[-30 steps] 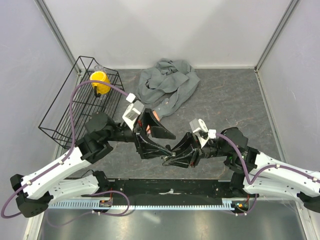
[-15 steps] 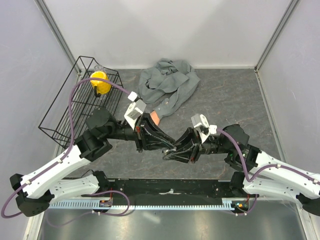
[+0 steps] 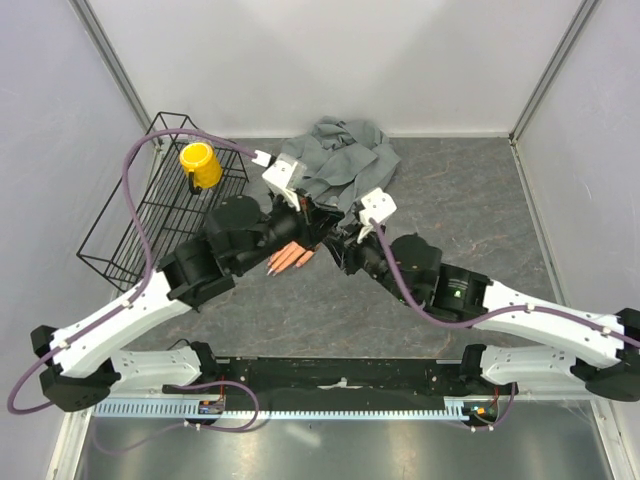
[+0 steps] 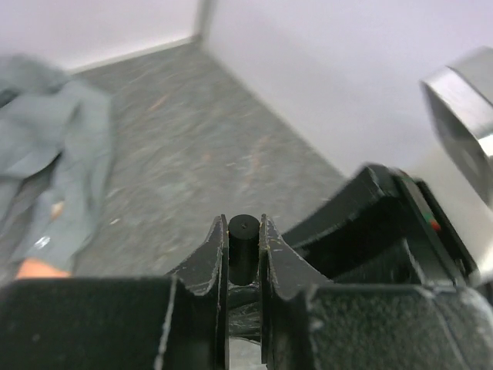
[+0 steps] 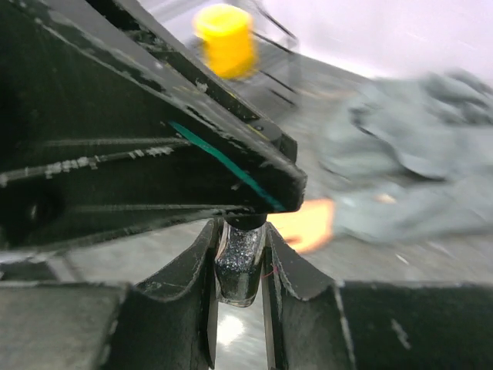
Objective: Paint the nails
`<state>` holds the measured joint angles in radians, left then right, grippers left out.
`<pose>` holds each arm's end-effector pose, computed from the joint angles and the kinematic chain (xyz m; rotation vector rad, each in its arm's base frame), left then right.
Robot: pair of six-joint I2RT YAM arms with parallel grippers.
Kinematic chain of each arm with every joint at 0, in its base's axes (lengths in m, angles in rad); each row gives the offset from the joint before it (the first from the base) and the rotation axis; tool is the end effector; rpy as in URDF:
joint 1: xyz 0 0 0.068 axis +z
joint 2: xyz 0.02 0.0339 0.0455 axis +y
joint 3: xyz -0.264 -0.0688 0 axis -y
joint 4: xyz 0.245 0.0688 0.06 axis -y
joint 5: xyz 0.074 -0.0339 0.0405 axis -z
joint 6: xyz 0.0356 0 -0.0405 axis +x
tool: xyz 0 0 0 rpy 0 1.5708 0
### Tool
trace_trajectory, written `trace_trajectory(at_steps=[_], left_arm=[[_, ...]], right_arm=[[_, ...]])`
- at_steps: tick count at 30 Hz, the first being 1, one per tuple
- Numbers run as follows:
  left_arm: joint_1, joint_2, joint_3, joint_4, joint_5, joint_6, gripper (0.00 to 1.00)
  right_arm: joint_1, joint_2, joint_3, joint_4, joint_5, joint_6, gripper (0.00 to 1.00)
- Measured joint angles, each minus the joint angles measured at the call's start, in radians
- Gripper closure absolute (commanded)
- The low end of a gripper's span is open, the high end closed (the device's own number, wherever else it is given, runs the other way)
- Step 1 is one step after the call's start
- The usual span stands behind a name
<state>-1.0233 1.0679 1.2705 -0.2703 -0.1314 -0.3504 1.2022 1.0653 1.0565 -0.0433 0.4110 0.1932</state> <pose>0.1236 -0.1937 0.4455 0.4681 1.6589 -0.9319 0.1012 0.2226 0.3968 -0.5081 1.5908 0.7374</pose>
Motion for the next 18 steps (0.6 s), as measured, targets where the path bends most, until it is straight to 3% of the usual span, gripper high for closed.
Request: trace_trajectory(at_steps=[2,4,7,9,11,12,18], left_arm=[[-0.011,0.033,0.006,-0.024,-0.087,-0.001,0.98],[-0.015,0.046,-0.005,-0.025,-0.119,-0.005,0.89],[0.008,0.008,-0.075,0.02,-0.071,-0.029,0.54],[0.035,-0.025,-0.126,0.066,0.003,-0.053,0.39],[0.056,-0.046,-0.167,0.105,0.077,-0.075,0.34],[0.065,-0.054,-0.184,0.125,0.114,-0.081,0.25],[0.084,-0.164,-0.232,0.17,0.306,-0.087,0.18]], right_arm=[[0.002,0.032,-0.002,-0.019,0.089,-0.008,1.0],[0.002,0.04,-0.017,-0.03,0.116,-0.018,1.0],[0.001,0.029,-0.049,-0.012,0.087,-0.035,1.0],[-0.002,0.016,-0.075,0.014,0.009,-0.05,1.0],[0.0,0.005,-0.089,0.041,-0.082,-0.058,1.0],[-0.003,-0.007,-0.102,0.051,-0.14,-0.06,1.0],[-0.105,-0.113,-0.178,0.079,-0.411,-0.055,1.0]])
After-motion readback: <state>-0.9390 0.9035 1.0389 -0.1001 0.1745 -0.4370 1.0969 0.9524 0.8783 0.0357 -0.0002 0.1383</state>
